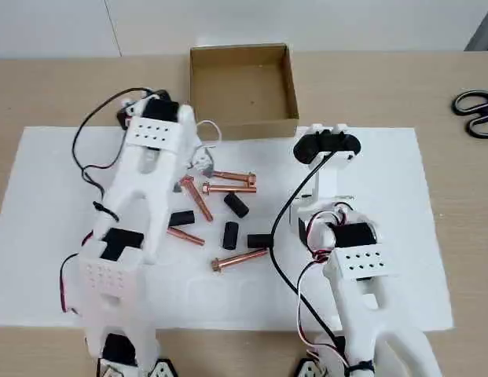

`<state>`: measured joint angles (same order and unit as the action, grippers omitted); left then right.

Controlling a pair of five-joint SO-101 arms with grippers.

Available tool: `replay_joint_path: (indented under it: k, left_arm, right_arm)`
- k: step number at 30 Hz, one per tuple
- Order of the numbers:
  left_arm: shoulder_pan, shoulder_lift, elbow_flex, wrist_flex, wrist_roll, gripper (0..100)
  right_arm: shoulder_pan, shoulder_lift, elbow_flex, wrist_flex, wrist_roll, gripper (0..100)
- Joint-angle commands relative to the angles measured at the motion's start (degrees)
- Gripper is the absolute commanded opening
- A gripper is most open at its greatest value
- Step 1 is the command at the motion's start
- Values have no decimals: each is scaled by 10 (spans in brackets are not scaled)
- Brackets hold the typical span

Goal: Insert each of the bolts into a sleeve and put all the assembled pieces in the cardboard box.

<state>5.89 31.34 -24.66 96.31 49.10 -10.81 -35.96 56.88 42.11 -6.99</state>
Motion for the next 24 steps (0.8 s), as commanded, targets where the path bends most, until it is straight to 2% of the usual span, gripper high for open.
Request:
replay_joint_path:
  k: [1,24]
  left_arm:
    - [-4,-4,-25,15,2,218]
    - [-5,20,11,19,3,218]
  right_arm:
    - [5,-16,-4,-11,0,5]
    - [5,-16,-4,-9,0,5]
